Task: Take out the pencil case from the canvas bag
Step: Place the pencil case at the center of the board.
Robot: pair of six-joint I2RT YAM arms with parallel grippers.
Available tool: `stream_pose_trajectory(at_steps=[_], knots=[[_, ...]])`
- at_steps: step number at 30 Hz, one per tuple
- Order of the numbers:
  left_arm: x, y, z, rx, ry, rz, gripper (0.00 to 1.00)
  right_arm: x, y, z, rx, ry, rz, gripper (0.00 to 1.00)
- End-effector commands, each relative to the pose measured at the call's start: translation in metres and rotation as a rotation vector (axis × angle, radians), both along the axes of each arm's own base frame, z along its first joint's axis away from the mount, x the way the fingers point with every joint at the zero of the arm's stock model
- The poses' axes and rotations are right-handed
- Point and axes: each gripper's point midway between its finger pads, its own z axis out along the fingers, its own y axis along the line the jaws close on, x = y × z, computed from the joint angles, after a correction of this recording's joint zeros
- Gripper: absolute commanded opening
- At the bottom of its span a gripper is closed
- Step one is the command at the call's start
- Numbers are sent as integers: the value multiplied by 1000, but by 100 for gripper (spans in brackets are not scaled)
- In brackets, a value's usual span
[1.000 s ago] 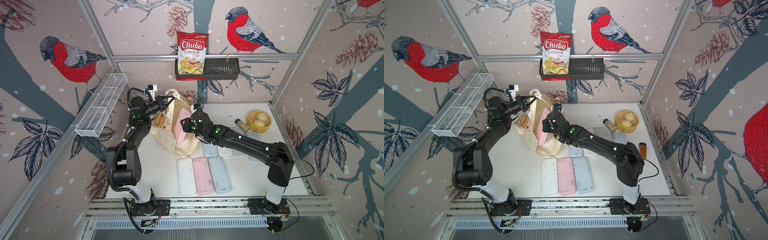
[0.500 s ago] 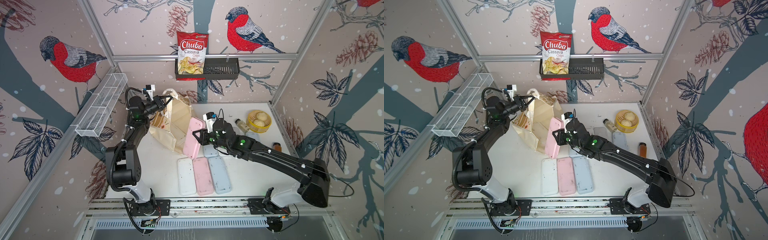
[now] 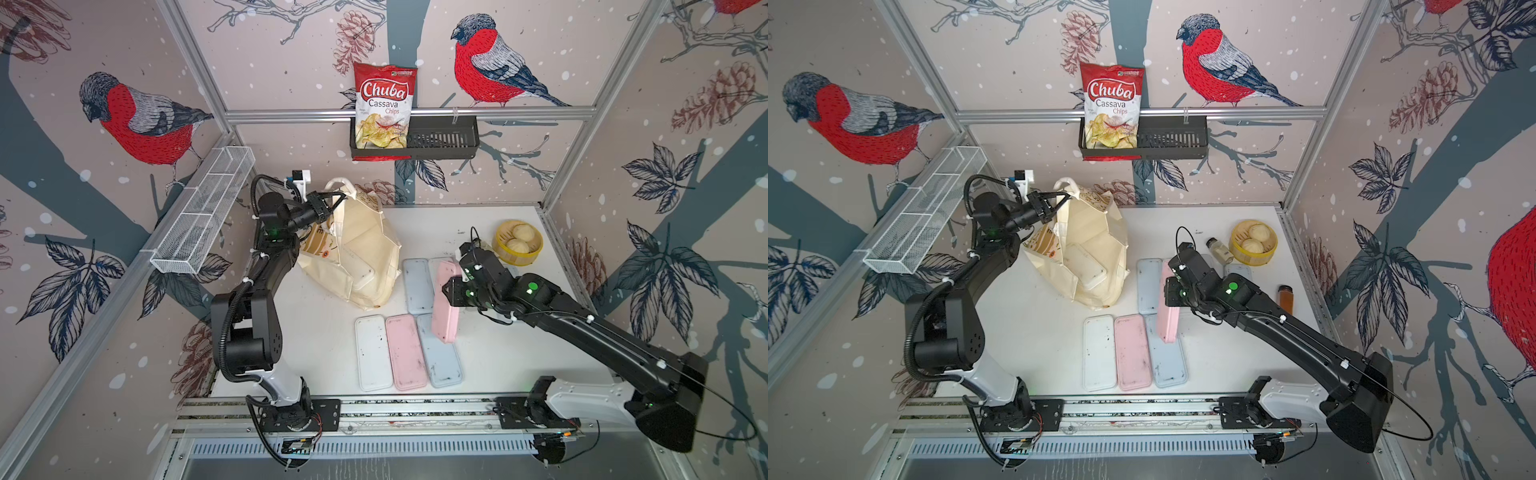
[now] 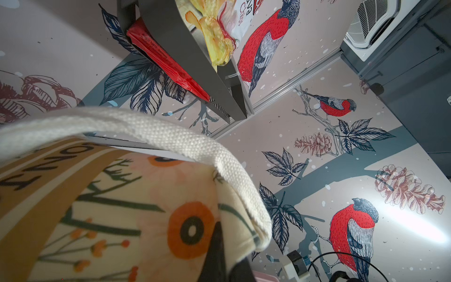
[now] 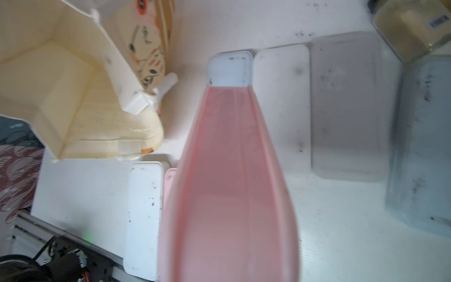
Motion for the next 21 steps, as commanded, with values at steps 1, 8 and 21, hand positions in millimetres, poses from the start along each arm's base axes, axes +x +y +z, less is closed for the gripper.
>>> stream_pose_trajectory(at_steps=[1,8,21], knots=[[-1,1,12,9,-60,6,0,-16,-31,-27,-152,103,-31,32],[0,1,12,13,-59,8,0,-28,-52,-66,-390,233,-37,32],[3,1,4,20,-43,13,0,-28,-69,-90,-545,261,-34,32]])
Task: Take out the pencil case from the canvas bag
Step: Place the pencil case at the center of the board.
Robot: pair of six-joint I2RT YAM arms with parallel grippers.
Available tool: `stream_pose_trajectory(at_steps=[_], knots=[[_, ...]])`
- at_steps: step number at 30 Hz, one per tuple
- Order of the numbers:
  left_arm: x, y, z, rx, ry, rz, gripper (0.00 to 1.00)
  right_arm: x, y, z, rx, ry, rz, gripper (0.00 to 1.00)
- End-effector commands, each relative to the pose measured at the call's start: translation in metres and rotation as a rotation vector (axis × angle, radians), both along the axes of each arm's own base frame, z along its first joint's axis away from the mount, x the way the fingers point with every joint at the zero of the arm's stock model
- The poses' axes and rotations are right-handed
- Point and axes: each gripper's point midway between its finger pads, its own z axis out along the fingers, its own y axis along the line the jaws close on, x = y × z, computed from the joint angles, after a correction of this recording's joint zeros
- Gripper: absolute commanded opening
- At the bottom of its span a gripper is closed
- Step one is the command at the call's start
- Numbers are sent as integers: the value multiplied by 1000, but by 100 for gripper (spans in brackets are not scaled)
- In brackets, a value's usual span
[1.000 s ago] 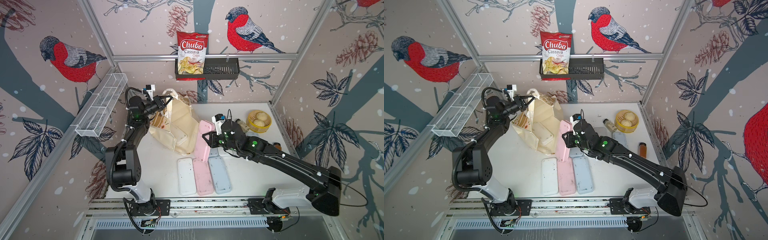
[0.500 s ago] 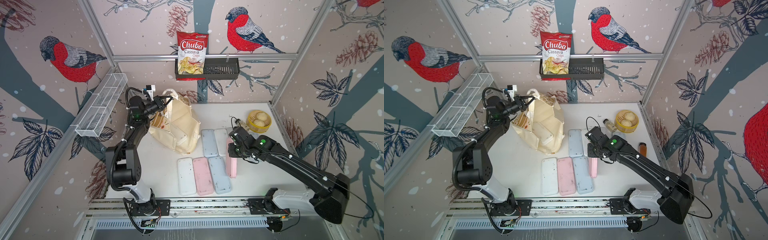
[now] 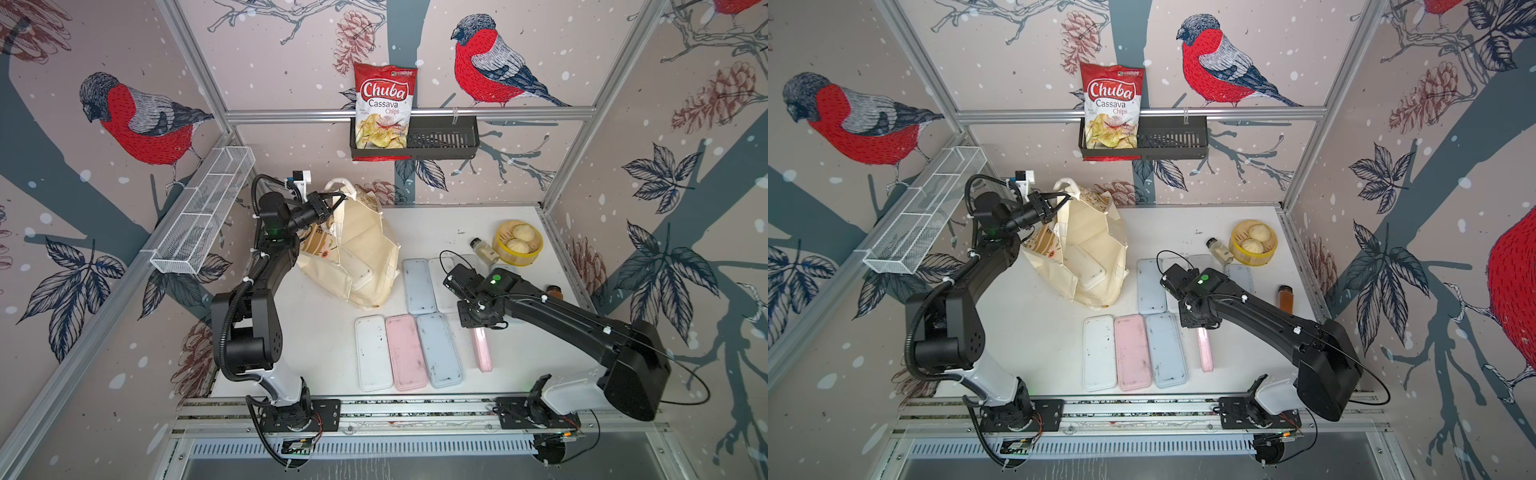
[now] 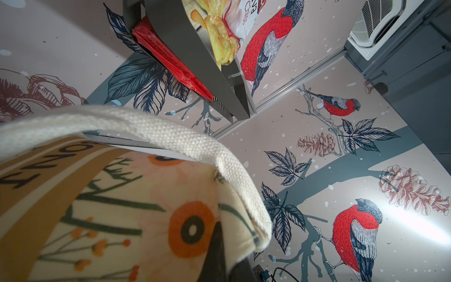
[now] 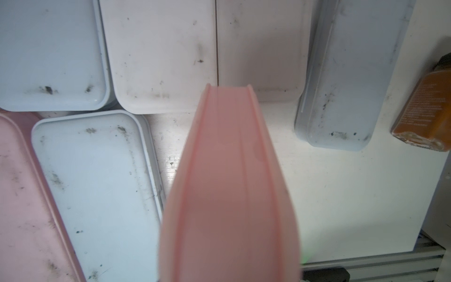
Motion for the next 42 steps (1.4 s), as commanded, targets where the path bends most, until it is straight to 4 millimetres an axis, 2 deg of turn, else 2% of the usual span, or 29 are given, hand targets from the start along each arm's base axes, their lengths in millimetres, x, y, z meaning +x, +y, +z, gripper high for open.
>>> stream_pose_trajectory(at_steps=[1,10,20,33,38,42], knots=[[1,1,8,7,-44,9,0,-1,-8,-2,-64,1,9,33],[1,1,8,10,-39,13,0,-2,-3,-5,-67,-5,3,37],[0,2,12,10,-46,16,0,-9,2,-12,-128,-9,35,37],[-4,1,18,8,-58,15,0,-10,14,-8,-22,-46,-51,42],[-5,1,19,0,-60,13,0,-1,31,11,60,-112,-52,43],[-4,1,18,-1,-59,13,0,9,72,40,207,-222,37,45]])
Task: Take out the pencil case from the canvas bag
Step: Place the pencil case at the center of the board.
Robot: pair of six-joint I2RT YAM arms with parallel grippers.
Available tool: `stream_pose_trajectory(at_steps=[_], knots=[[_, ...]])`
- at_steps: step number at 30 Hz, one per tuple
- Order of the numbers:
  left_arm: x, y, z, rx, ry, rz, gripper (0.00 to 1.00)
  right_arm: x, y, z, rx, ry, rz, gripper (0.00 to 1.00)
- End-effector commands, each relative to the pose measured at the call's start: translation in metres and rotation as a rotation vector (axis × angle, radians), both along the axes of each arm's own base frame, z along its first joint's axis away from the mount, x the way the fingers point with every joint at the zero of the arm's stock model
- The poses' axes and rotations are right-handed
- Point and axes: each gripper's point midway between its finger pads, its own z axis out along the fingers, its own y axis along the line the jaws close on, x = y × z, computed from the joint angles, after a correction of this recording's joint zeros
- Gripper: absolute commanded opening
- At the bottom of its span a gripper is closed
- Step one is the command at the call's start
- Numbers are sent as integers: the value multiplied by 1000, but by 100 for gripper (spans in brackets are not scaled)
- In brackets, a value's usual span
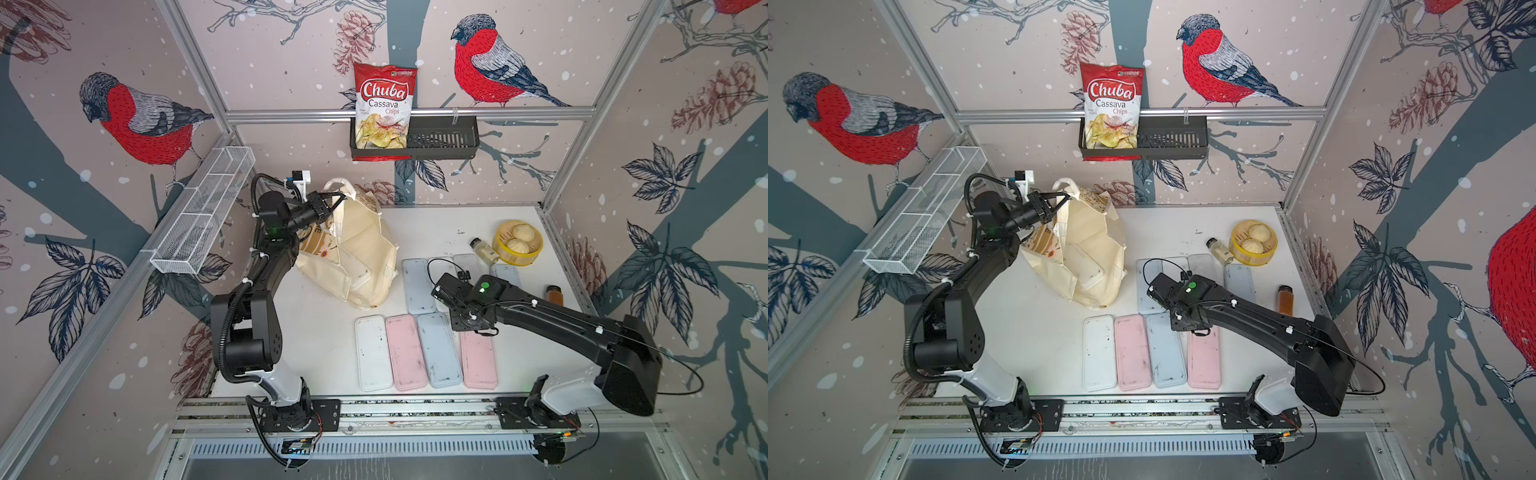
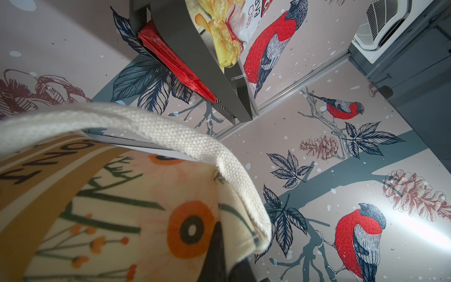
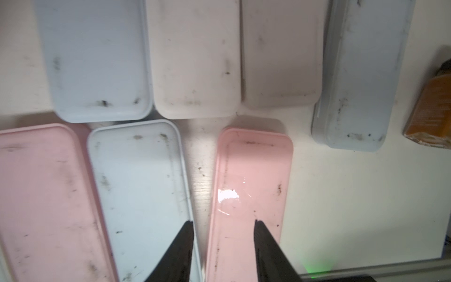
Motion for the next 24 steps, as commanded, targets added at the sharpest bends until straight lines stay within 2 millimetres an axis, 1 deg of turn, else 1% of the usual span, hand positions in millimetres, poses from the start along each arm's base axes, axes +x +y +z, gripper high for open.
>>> stream_pose_trajectory(at_steps=[1,4,6,10,13,18,21,24], knots=[[-4,-1,16,0,-75,-4,0,17,39,27,143,-121,66,45],[-5,-5,16,9,-80,-9,0,27,72,51,232,-192,154,47],[-6,-8,16,19,-81,-14,0,32,89,69,252,-245,204,48],[-5,-9,15,28,-79,-11,0,41,114,101,263,-350,271,49],[-6,-9,16,28,-82,-12,0,41,134,116,325,-395,308,49],[-8,-10,19,30,-90,-12,0,32,173,135,488,-436,384,53],[-9,-10,21,30,-93,-10,0,28,191,138,536,-442,417,54],[-9,-10,22,29,-94,-9,0,29,206,138,549,-443,422,55]])
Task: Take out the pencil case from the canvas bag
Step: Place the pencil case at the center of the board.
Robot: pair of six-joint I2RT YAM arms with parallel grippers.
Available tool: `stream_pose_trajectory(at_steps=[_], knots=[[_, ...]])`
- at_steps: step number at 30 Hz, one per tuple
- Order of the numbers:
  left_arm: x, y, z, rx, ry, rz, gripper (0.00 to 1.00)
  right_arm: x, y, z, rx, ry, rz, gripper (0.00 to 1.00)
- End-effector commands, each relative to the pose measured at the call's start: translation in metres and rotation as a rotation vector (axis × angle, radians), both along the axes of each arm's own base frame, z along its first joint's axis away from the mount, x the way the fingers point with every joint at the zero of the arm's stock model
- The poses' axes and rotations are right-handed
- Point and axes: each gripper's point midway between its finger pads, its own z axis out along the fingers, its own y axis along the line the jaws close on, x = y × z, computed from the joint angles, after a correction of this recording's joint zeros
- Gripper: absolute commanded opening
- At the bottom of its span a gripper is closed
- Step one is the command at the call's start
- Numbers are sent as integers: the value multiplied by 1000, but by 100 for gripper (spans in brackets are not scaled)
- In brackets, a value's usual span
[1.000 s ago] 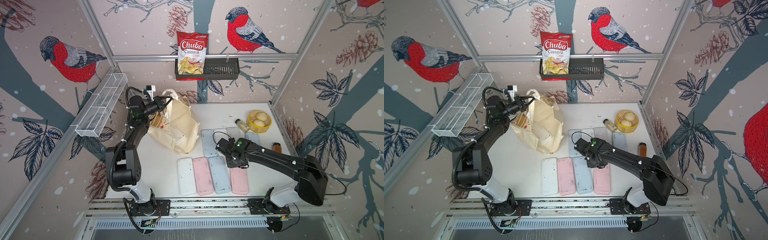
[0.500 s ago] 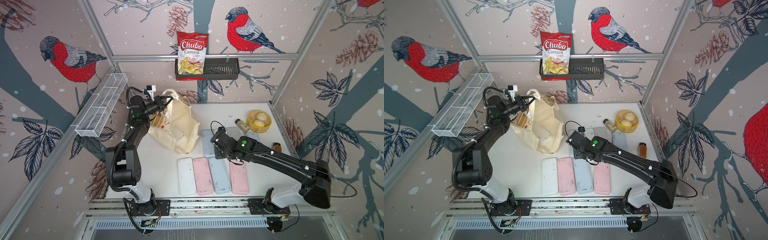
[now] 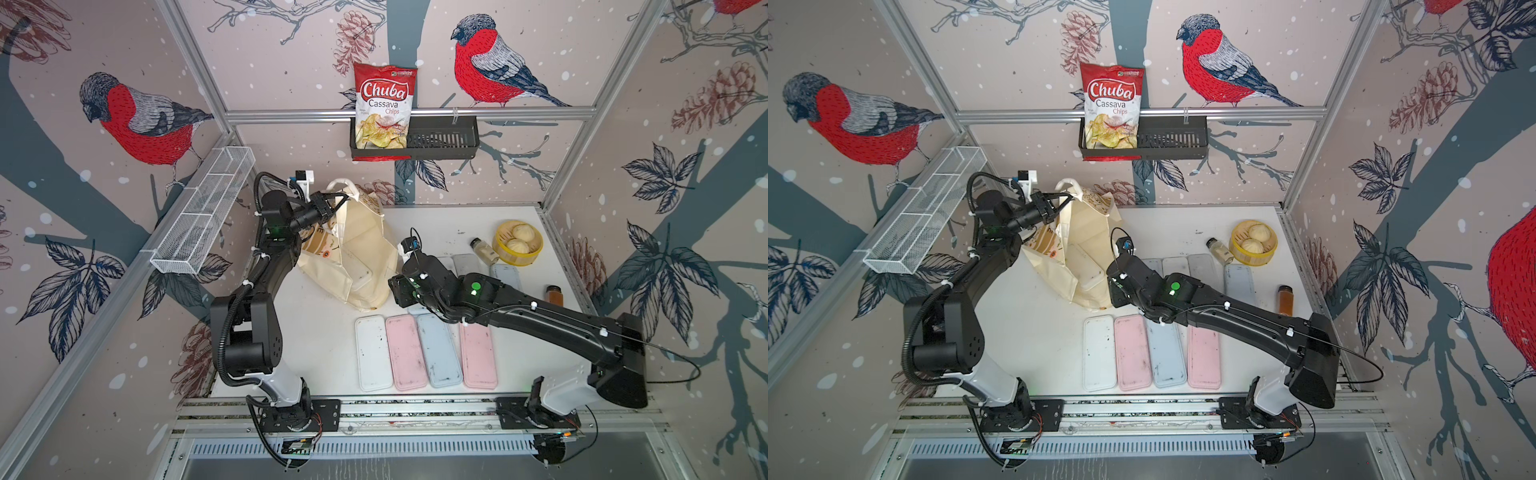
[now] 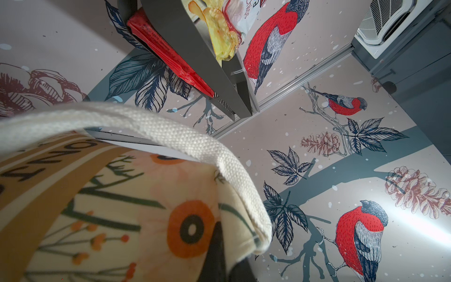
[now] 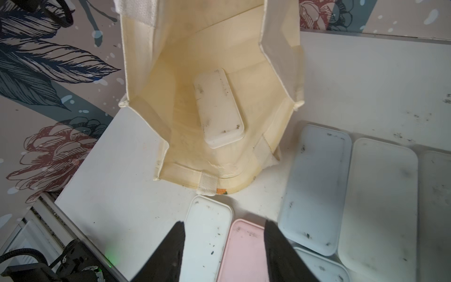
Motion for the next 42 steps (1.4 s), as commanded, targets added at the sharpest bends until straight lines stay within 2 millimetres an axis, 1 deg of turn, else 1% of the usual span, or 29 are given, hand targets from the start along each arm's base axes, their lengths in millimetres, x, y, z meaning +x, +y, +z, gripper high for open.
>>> stream_pose_trajectory(at_steps=[1,8,11,14,19,22,25,26,32,34,36,40,42], knots=[[-4,-1,20,13,-94,0,0,1,26,16,79,-29,37,55],[-5,-6,19,14,-93,-12,0,11,60,28,151,-49,57,56],[-6,-8,19,14,-93,-18,0,24,73,28,165,-42,38,57],[-7,-9,21,13,-96,-18,0,43,87,25,184,-21,9,56],[-9,-9,24,12,-101,-17,0,80,94,5,210,42,-94,56],[-10,-9,26,11,-104,-19,0,96,93,-11,219,55,-167,57],[-11,-10,28,5,-108,-24,0,108,92,-30,224,83,-219,57],[-12,-10,29,3,-110,-26,0,110,92,-34,226,87,-230,57],[-11,-10,28,3,-111,-27,0,122,101,-50,241,93,-262,58],[-10,-10,26,3,-106,-25,0,124,100,-60,227,92,-308,59],[-10,-10,26,4,-107,-27,0,120,102,-69,224,104,-336,61],[-9,-10,23,4,-99,-24,0,103,116,-82,213,100,-341,67],[-8,-9,22,3,-97,-23,0,98,120,-91,198,109,-339,69]])
